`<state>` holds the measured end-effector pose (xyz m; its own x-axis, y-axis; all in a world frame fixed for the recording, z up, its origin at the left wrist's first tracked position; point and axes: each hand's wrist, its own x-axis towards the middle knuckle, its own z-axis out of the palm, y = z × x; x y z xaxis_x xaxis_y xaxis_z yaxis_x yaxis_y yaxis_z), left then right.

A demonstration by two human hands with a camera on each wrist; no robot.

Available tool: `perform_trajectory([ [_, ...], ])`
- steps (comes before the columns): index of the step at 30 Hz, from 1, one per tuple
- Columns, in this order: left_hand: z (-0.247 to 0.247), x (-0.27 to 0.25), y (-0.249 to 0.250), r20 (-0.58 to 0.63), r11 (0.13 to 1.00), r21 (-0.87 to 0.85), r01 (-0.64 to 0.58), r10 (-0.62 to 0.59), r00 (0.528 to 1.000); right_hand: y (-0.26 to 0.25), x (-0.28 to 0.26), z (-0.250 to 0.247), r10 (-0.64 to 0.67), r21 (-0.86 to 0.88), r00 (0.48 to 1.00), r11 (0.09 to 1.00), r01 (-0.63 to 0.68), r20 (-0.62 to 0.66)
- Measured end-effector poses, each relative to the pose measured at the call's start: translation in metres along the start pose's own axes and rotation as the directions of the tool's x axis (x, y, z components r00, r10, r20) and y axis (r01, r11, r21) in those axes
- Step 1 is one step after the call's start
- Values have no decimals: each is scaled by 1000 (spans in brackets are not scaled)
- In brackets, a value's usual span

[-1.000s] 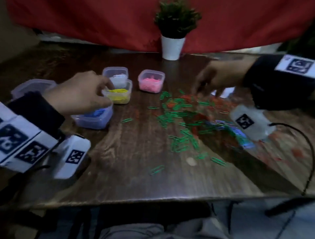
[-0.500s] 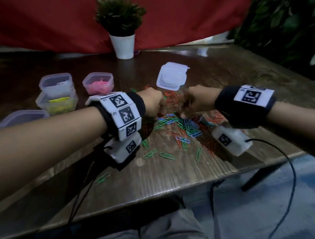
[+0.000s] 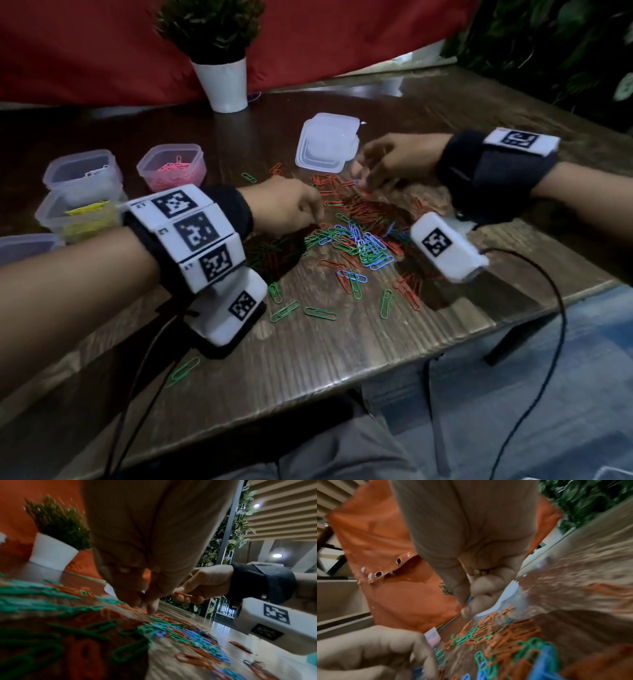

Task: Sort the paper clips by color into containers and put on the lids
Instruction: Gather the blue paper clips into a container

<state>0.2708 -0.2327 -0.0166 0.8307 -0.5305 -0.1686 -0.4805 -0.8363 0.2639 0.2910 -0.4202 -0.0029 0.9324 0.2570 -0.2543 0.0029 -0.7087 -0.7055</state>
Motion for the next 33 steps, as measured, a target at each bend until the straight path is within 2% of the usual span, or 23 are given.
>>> perform_trajectory([
  [3, 10, 7, 11, 15, 1000, -10, 20, -20, 1000, 22, -26, -4, 115, 133, 991, 983, -124, 75],
  [5, 16, 11, 11, 8, 999, 36, 6, -7, 1000, 31, -41, -1, 138, 178, 981, 971, -161, 134],
  [6, 17, 12, 10, -2, 999, 53, -8, 8, 1000, 34, -46, 1, 145, 158, 982, 974, -163, 121],
  [8, 17, 13, 10, -4, 997, 68, -30, 30, 1000, 36, -49, 5, 142, 20, 990, 990, -143, 20],
  [10, 16, 13, 11, 19, 997, 69, -40, 38, 999, 33, -48, 10, 66, -243, 994, 966, -85, -86],
  [12, 16, 13, 11, 49, 998, 57, -34, 32, 998, 25, -48, 13, -7, -527, 987, 846, -79, -159],
  [13, 16, 12, 11, 57, 998, 51, -31, 28, 998, 21, -49, 13, -36, -587, 982, 805, -82, -187],
  [14, 14, 10, 10, 60, 999, 47, -24, 21, 998, 16, -49, 14, -57, -585, 977, 808, -75, -205],
  [16, 10, 7, 5, 59, 1000, 17, -7, 6, 998, 9, -50, 14, -63, -494, 978, 868, -45, -200],
  [19, 4, -2, -3, 84, 988, -157, 13, 0, 996, 7, -48, 24, 21, -385, 992, 920, -69, -128],
  [21, 3, -9, -4, 91, 948, -315, 45, -17, 996, 11, -47, 34, 60, -430, 994, 898, -94, -92],
  [23, 4, -13, -5, 47, 917, -396, 44, -28, 999, 14, -45, 43, 74, -523, 991, 844, -121, -110],
  [26, 8, -15, -6, -32, 914, -405, 16, -32, 999, 13, -40, 48, 88, -505, 984, 849, -155, -155],
  [30, 10, -16, -5, -26, 887, -461, 29, -46, 999, 7, -34, 53, 142, -320, 985, 933, -166, -97],
  [33, 10, -15, -2, -33, 842, -538, 48, -78, 996, 3, -34, 53, 149, -261, 984, 950, -171, -101],
])
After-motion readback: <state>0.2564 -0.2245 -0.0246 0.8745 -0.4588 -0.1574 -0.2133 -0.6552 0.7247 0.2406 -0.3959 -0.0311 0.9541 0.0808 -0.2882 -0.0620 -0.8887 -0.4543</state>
